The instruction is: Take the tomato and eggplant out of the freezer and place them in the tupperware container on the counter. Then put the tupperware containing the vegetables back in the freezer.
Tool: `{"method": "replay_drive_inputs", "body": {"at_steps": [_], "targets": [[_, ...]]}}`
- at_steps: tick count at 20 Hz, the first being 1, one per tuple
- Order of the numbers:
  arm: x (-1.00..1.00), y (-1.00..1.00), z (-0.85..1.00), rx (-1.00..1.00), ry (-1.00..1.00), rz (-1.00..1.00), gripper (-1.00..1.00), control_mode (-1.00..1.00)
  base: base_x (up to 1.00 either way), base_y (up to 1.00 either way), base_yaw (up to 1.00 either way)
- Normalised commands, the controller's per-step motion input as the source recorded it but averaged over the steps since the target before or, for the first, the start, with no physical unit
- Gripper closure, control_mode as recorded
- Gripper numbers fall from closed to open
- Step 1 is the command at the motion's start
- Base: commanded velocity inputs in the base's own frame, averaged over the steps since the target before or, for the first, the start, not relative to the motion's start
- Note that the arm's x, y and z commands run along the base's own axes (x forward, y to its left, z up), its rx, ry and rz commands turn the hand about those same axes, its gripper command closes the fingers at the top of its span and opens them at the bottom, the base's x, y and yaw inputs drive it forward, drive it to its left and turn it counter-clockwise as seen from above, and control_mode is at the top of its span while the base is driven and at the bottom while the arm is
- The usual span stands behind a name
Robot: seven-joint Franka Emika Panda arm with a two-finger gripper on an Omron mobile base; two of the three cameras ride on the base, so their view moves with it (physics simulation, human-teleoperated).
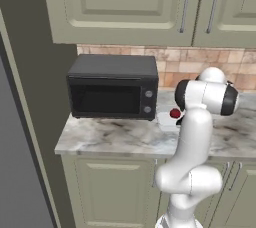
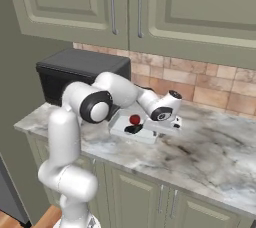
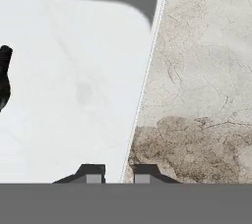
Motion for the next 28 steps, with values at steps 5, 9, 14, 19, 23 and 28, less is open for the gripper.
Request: {"method": "replay_drive_inputs", "body": {"at_steps": [5, 9, 14, 19, 23, 28], "targets": [[-0.26, 0.31, -0.01, 0.0, 0.0, -0.01, 1.0, -1.0, 0.0, 0.0, 0.0], [-0.64, 0.04, 0.04, 0.0, -0.04, -0.1, 1.0, -1.0, 0.0, 0.0, 0.0], [-0.55, 0.0, 0.41, 0.0, -0.09, -0.12, 1.0, -1.0, 0.0, 0.0, 0.0], [-0.19, 0.0, 0.73, 0.0, -0.06, -0.13, 1.0, -1.0, 0.0, 0.0, 0.0], [-0.37, 0.0, 0.79, 0.0, -0.03, -0.11, 1.0, -1.0, 0.0, 0.0, 0.0], [-0.76, 0.0, 0.62, 0.0, -0.02, -0.05, 1.0, -1.0, 0.0, 0.0, 0.0]]}}
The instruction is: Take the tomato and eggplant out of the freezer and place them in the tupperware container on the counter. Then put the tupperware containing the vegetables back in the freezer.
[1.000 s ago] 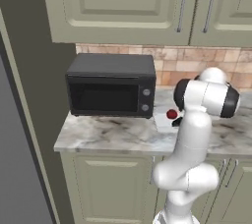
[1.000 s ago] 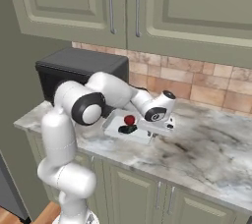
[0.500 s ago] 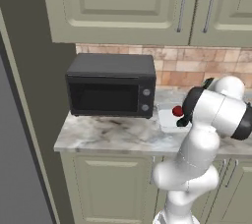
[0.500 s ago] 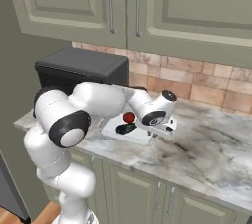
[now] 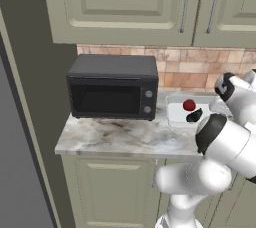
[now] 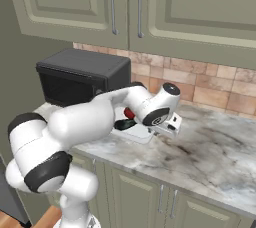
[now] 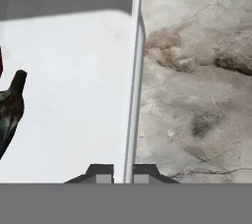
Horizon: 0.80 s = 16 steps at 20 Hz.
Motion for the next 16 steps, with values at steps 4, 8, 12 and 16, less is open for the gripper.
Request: {"method": "replay_drive_inputs", "body": {"at_steps": [4, 8, 12, 16], "targets": [[-0.63, 0.14, 0.67, 0.0, 0.0, -0.01, 1.0, -1.0, 0.0, 0.0, 0.0], [-0.48, 0.37, 0.59, 0.0, -0.03, 0.0, 1.0, -1.0, 0.0, 0.0, 0.0], [-0.52, 0.47, 0.31, 0.0, -0.02, 0.04, 1.0, -1.0, 0.0, 0.0, 0.0], [-0.51, 0.6, 0.2, 0.0, 0.0, 0.05, 1.0, -1.0, 0.0, 0.0, 0.0]]}}
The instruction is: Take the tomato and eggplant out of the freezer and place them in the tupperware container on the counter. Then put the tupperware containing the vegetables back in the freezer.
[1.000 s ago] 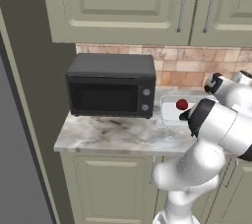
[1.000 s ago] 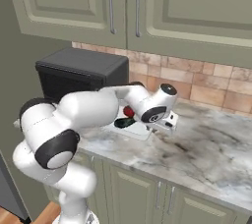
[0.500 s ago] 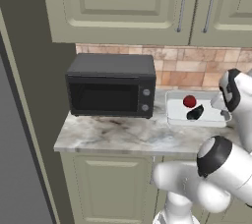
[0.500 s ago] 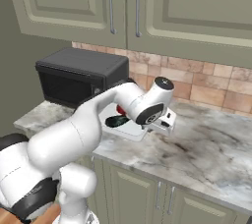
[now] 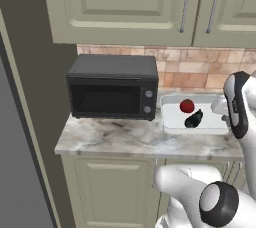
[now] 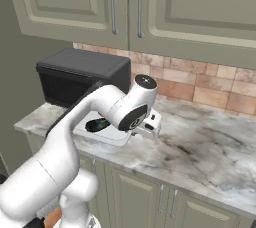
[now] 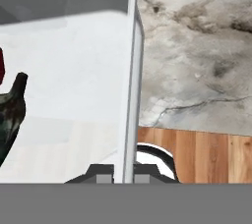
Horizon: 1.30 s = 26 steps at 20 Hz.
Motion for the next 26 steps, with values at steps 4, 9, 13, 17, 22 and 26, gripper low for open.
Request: {"method": "replay_drive_inputs", "body": {"at_steps": [4, 9, 13, 17, 22, 26], "targets": [[-0.47, 0.64, 0.23, 0.0, 0.0, 0.06, 1.0, -1.0, 0.0, 0.0, 0.0], [-0.42, 0.58, 0.37, 0.0, 0.0, 0.07, 1.0, -1.0, 0.0, 0.0, 0.0], [-0.2, 0.38, 0.6, 0.0, 0.0, 0.05, 1.0, -1.0, 0.0, 0.0, 0.0], [-0.22, 0.12, 0.6, 0.01, 0.0, 0.03, 1.0, -1.0, 0.0, 0.0, 0.0], [-0.24, 0.0, 0.46, 0.04, 0.01, 0.0, 1.0, -1.0, 0.0, 0.0, 0.0], [-0.34, 0.0, 0.23, 0.1, 0.11, 0.0, 1.0, -1.0, 0.0, 0.0, 0.0]]}}
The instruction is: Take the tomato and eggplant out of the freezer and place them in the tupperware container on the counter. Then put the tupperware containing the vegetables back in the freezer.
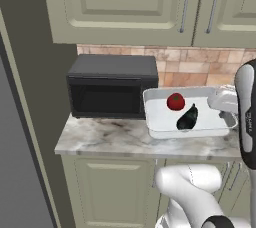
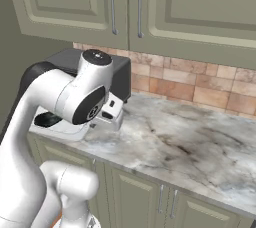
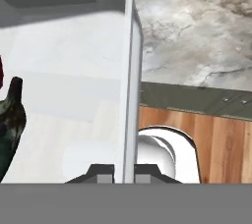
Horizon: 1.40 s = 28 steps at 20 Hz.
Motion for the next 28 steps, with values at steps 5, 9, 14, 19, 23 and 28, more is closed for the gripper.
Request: {"method": "replay_drive_inputs", "body": {"at_steps": [5, 9, 14, 19, 23, 28], "targets": [[-0.38, -0.01, 0.2, 0.14, 0.12, -0.04, 1.0, -1.0, 0.0, 0.0, 0.0], [-0.3, -0.38, 0.09, 0.05, 0.01, -0.18, 1.0, -1.0, 0.0, 0.0, 0.0], [-0.54, -0.58, 0.0, 0.0, -0.02, -0.19, 1.0, -1.0, 0.0, 0.0, 0.0], [-0.7, -0.46, 0.0, 0.0, -0.05, -0.24, 1.0, -1.0, 0.0, 0.0, 0.0], [-0.93, -0.12, 0.04, 0.0, -0.01, -0.18, 1.0, -1.0, 0.0, 0.0, 0.0], [-0.8, 0.0, 0.15, 0.0, 0.0, -0.14, 1.0, -1.0, 0.0, 0.0, 0.0]]}}
